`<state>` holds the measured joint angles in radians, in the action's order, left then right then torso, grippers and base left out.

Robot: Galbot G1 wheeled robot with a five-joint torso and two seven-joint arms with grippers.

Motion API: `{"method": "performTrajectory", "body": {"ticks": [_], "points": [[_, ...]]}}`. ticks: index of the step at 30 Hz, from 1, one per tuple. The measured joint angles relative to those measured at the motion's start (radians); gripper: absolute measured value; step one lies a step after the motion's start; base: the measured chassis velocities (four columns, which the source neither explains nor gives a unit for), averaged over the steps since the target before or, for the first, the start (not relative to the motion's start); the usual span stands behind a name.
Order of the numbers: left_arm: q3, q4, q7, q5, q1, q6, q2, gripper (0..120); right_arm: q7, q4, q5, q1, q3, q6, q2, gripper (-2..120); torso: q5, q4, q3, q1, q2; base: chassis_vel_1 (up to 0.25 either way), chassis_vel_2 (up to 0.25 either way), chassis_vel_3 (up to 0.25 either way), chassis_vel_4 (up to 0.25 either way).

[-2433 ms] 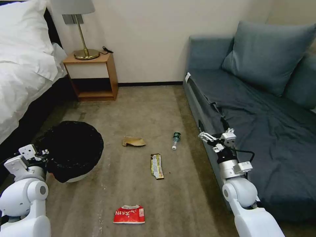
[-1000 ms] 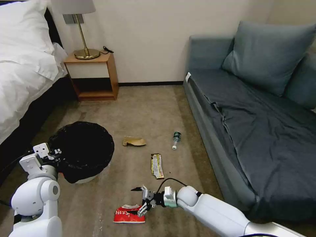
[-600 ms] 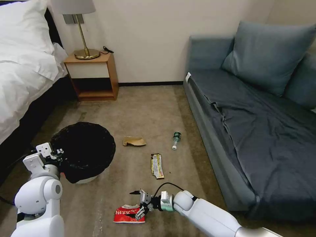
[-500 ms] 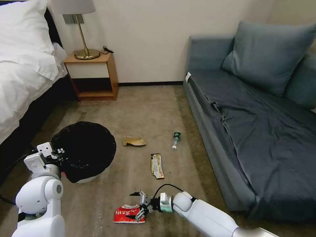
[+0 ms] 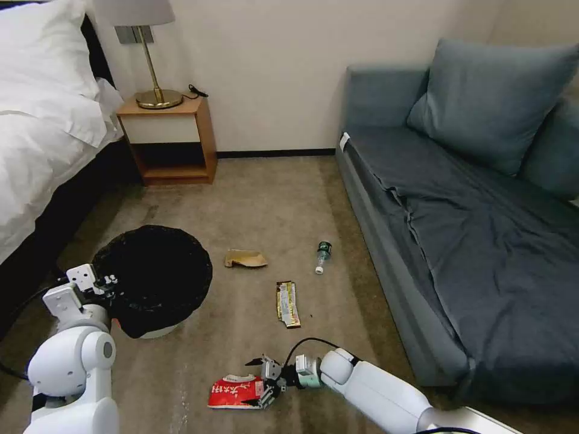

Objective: Pick up the trash bin, then pick up the garbage on the floor and place it into the trash bin.

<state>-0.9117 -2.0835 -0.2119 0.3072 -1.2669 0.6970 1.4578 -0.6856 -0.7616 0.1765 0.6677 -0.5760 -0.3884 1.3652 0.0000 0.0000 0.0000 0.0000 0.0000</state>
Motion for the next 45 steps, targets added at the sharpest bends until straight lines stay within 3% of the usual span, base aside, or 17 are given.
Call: {"method": "performTrajectory", "body": {"ticks": [3,6,8,12,21,32,34,37,45], "points": [[-0.002,-0.003,0.001,-0.001,-0.004,-0.001,0.000,4,0.001,0.012,-0.003,-0.003,0.005,-0.010,0.004,64,0.0000,0.0000,0.000,0.000,0.000,0.000,0.000,0.000,0.000],[-0.003,-0.004,0.001,-0.001,-0.005,-0.001,0.000,4,0.002,0.012,-0.002,-0.003,0.008,-0.011,0.001,59,0.0001,0.0000,0.000,0.000,0.000,0.000,0.000,0.000,0.000],[-0.004,-0.002,0.001,-0.001,-0.005,-0.003,0.000,4,0.006,0.008,0.000,0.001,0.013,-0.011,-0.008,47,0.0000,0.0000,0.000,0.000,0.000,0.000,0.000,0.000,0.000],[-0.003,0.000,0.002,-0.001,-0.004,-0.003,0.001,4,0.010,0.003,0.000,0.005,0.018,-0.011,-0.011,37,0.0000,-0.0001,0.000,0.000,0.000,0.000,0.000,0.000,0.000],[-0.007,0.009,0.002,0.004,0.011,-0.003,-0.003,4,0.019,-0.014,0.004,0.011,0.028,-0.013,-0.016,1,0.0000,-0.0001,0.000,0.000,0.000,0.000,0.000,0.000,0.000],[-0.016,0.012,0.002,0.017,0.018,-0.001,-0.015,4,0.035,-0.090,0.033,0.000,0.031,-0.010,-0.058,0,0.0000,0.0000,0.000,0.000,0.000,0.000,0.000,0.000,0.000],[-0.017,0.015,0.001,0.029,0.025,0.000,-0.018,4,0.054,-0.180,0.077,-0.010,0.098,0.004,-0.108,0,-0.0001,0.0000,0.000,0.000,0.000,0.000,0.000,0.000,0.000],[-0.016,0.021,0.001,0.036,0.028,0.001,-0.018,4,0.072,-0.217,0.097,-0.013,0.160,0.007,-0.127,0,0.0001,-0.0002,0.000,0.000,0.000,0.000,0.000,0.000,0.000],[-0.010,0.031,0.007,0.050,0.031,0.000,-0.021,4,0.218,-0.293,0.160,-0.043,0.322,0.008,-0.135,0,-0.0001,-0.0002,0.000,0.000,0.000,0.000,0.000,0.000,0.000]]}}
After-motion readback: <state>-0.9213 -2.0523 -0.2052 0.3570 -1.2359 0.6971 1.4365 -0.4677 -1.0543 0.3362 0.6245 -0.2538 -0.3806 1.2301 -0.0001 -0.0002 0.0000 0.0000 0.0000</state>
